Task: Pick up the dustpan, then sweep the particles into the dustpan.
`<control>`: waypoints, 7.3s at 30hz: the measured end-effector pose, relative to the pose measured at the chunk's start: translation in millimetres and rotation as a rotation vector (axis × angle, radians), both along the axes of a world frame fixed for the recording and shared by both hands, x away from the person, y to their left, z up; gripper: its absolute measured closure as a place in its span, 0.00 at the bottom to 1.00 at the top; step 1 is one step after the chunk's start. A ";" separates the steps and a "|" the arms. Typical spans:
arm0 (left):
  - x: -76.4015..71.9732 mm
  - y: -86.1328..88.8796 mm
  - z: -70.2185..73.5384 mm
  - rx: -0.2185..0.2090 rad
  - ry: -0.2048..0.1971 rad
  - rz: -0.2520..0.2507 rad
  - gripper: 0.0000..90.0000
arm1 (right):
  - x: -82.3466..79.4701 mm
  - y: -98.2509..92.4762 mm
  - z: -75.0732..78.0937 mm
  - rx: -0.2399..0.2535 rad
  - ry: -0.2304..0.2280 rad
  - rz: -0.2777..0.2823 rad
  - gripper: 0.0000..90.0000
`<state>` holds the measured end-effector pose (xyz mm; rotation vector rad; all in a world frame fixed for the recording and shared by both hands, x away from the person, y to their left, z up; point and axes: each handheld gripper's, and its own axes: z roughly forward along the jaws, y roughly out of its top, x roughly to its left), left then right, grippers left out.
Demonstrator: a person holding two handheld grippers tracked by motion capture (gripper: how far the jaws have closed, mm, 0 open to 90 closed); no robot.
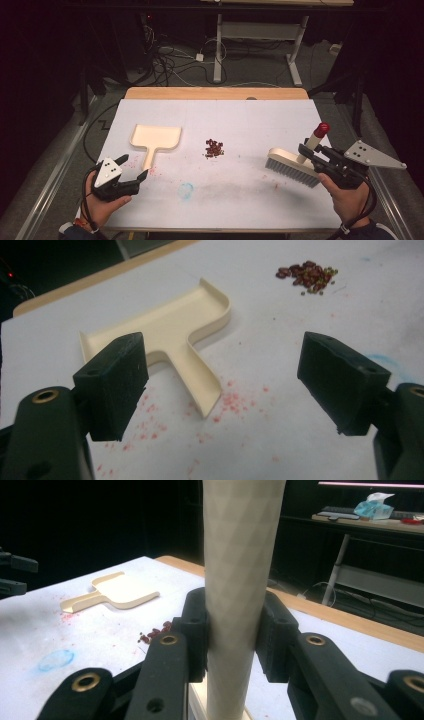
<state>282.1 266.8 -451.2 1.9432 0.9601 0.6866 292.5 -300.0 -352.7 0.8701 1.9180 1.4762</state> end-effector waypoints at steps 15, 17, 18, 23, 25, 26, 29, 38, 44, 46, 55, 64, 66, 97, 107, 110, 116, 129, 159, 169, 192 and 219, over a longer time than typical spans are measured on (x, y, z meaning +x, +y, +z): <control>-2.2 -4.0 -7.2 0.096 0.144 0.079 0.22 | 4.6 9.3 1.7 -0.025 -0.005 0.015 0.78; -2.2 -5.3 -6.8 0.102 0.169 0.088 0.23 | 4.6 10.0 2.4 -0.029 -0.012 0.019 0.78; -1.1 -6.6 -7.1 0.102 0.184 0.097 0.23 | 4.1 10.8 2.6 -0.029 -0.009 0.022 0.78; 21.4 -13.4 -13.5 0.116 0.273 0.128 0.23 | 5.5 10.9 1.9 -0.032 -0.009 0.021 0.78; 28.6 -14.2 -16.1 0.128 0.299 0.138 0.23 | 6.9 10.6 0.7 -0.026 -0.001 0.015 0.78; 35.8 -14.9 -18.8 0.128 0.319 0.145 0.23 | 6.9 10.6 0.7 -0.026 -0.001 0.015 0.78; 62.0 -17.3 -24.0 0.117 0.370 0.173 0.24 | 7.9 10.4 -0.9 -0.023 0.010 0.010 0.78; 105.0 -33.4 -34.5 0.098 0.433 0.185 0.32 | 7.9 12.4 -1.7 -0.027 0.008 0.018 0.78; 117.6 -29.8 -35.7 0.040 0.448 0.215 0.45 | 8.2 12.9 -3.4 -0.027 0.018 0.020 0.78; 118.6 -29.3 -34.5 0.034 0.457 0.240 0.49 | 8.1 13.2 -3.3 -0.027 0.018 0.021 0.78; 120.9 -30.3 -32.5 0.059 0.457 0.275 0.71 | 9.1 14.4 -4.2 -0.031 0.026 0.030 0.78; 119.6 -28.3 -24.6 0.096 0.469 0.240 0.71 | 8.9 13.8 -4.2 -0.029 0.023 0.028 0.78; 118.0 -26.7 -20.8 0.098 0.467 0.234 0.71 | 9.0 13.9 -4.3 -0.030 0.021 0.028 0.78; 57.7 -26.7 18.3 0.169 0.404 0.033 0.72 | 13.0 15.9 -3.7 -0.030 0.021 0.022 0.78; 28.6 -45.8 12.8 0.226 0.436 -0.075 0.72 | 12.7 17.8 -3.9 -0.034 0.025 0.024 0.78; 25.1 -50.5 10.7 0.234 0.443 -0.098 0.72 | 12.8 18.3 -3.7 -0.037 0.020 0.024 0.78; 26.0 -56.0 6.4 0.249 0.454 -0.124 0.72 | 13.0 19.3 -4.7 -0.040 0.023 0.024 0.78; 27.5 -63.7 -0.4 0.257 0.478 -0.162 0.72 | 20.6 29.8 -7.8 -0.033 0.026 0.039 0.78; 36.1 -75.4 -5.9 0.229 0.503 -0.182 0.71 | 140.2 141.8 -15.9 0.004 0.019 -0.033 0.78; 40.6 -79.1 -6.3 0.231 0.503 -0.190 0.71 | 159.3 173.1 -37.0 -0.029 0.031 -0.033 0.78; 43.2 -85.7 -6.1 0.237 0.500 -0.186 0.71 | 135.4 188.8 -52.1 -0.014 0.048 0.055 0.78; 56.2 -97.7 -5.9 0.236 0.514 -0.178 0.71 | 92.7 212.5 -55.3 -0.060 0.015 0.134 0.78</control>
